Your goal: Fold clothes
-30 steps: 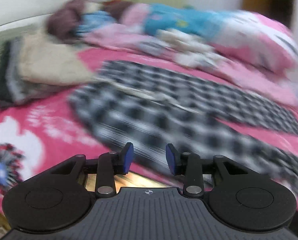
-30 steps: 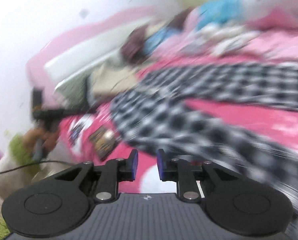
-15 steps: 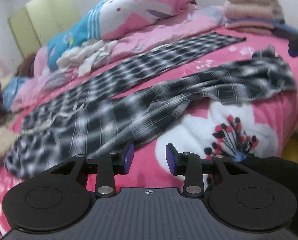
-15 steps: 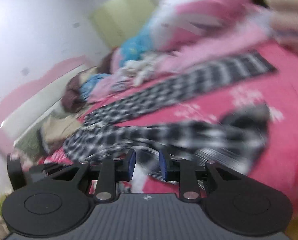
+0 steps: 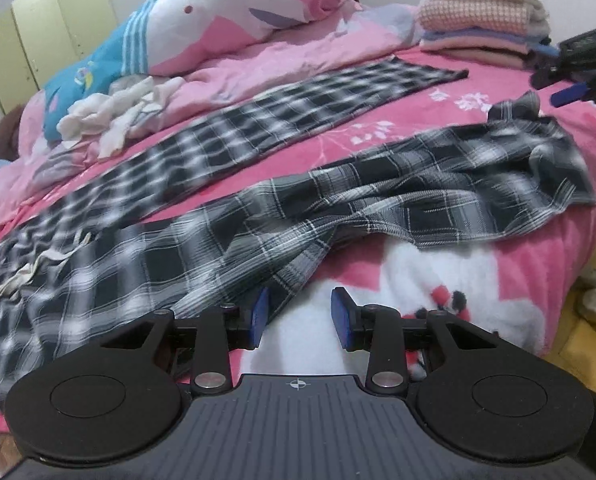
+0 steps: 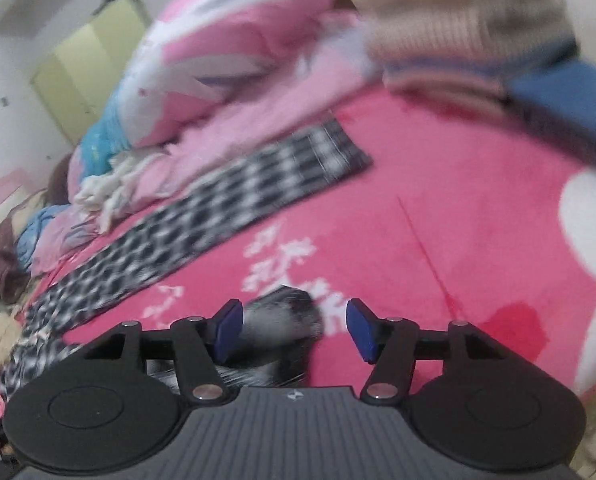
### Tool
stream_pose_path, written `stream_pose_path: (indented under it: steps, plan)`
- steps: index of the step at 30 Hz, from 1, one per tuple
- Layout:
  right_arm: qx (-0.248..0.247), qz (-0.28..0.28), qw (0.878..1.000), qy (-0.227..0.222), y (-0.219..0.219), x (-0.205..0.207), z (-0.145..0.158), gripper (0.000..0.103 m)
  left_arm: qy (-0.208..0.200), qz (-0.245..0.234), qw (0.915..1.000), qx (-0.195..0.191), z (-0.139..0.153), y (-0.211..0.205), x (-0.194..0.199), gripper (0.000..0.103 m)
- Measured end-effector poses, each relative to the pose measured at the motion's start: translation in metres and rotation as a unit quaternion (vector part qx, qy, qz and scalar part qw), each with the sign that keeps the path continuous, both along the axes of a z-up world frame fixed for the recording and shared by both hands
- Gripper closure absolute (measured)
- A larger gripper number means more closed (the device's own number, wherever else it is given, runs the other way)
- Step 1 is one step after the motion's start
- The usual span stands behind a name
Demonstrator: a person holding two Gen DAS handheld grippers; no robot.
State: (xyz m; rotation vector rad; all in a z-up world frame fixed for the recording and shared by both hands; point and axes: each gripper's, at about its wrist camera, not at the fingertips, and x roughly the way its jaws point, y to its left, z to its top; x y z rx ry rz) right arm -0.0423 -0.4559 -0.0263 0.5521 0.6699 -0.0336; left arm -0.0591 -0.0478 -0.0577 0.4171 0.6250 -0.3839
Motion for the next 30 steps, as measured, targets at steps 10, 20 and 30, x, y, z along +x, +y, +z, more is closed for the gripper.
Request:
stream_pose_path:
  steps: [10,20,30]
  plan:
    - [0.006,0.010,0.999,-0.033,-0.017,0.033,-0.007,0.099,-0.005,0.006,0.9997,-0.024,-0.005,0.003,0.001,0.069]
    - [-0.043,-0.042,0.994,-0.087,-0.035,0.053,0.025,0.100,0.000,0.005,0.9991,-0.043,-0.005,0.007,0.000,0.069]
    - [-0.028,-0.114,0.991,-0.061,-0.061,0.060,-0.004,0.096,-0.006,-0.006,0.9993,-0.035,0.000,0.009,-0.006,0.069]
